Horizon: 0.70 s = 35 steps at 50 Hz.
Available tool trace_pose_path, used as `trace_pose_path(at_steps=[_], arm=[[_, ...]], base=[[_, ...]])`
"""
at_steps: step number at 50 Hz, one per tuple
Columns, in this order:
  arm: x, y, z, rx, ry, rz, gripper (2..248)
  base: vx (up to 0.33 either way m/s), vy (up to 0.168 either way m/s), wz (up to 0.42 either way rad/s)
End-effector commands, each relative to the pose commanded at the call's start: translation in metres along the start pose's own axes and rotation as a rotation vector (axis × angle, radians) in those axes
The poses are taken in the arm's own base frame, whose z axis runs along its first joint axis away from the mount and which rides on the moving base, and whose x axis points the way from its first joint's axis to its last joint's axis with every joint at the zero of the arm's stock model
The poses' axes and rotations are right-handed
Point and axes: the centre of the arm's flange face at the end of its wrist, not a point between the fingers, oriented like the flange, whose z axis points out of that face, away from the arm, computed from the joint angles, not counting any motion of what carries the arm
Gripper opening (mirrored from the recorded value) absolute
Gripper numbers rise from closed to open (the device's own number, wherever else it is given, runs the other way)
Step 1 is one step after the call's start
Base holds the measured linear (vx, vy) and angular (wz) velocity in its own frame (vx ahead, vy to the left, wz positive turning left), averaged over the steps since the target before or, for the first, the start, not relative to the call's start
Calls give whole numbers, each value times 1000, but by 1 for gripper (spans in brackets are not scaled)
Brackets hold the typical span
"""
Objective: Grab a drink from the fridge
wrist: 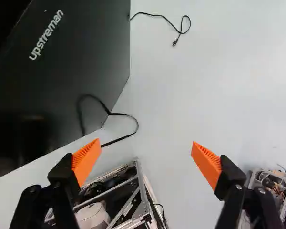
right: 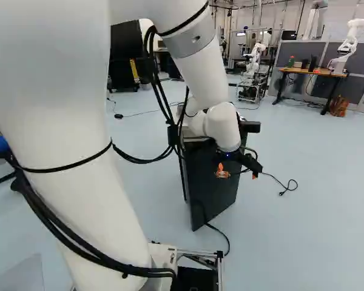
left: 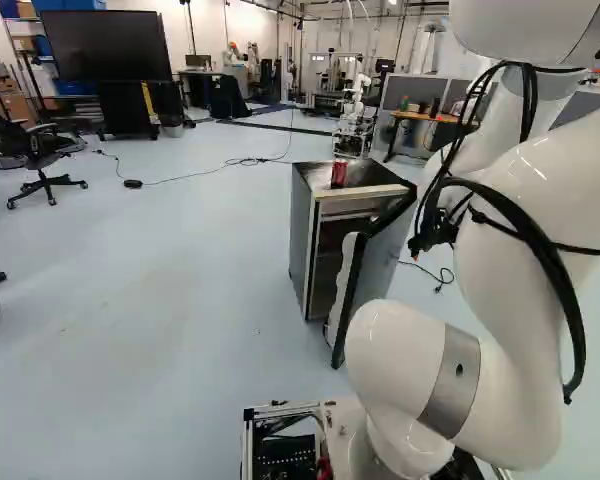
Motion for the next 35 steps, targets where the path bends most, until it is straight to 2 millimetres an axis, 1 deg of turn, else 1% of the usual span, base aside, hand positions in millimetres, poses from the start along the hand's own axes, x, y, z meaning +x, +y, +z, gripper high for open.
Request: trace_pose_path(at_steps=[35], arm=[[-16, -57, -19, 37, 101, -234, 247]], base=[[0, 0, 0]])
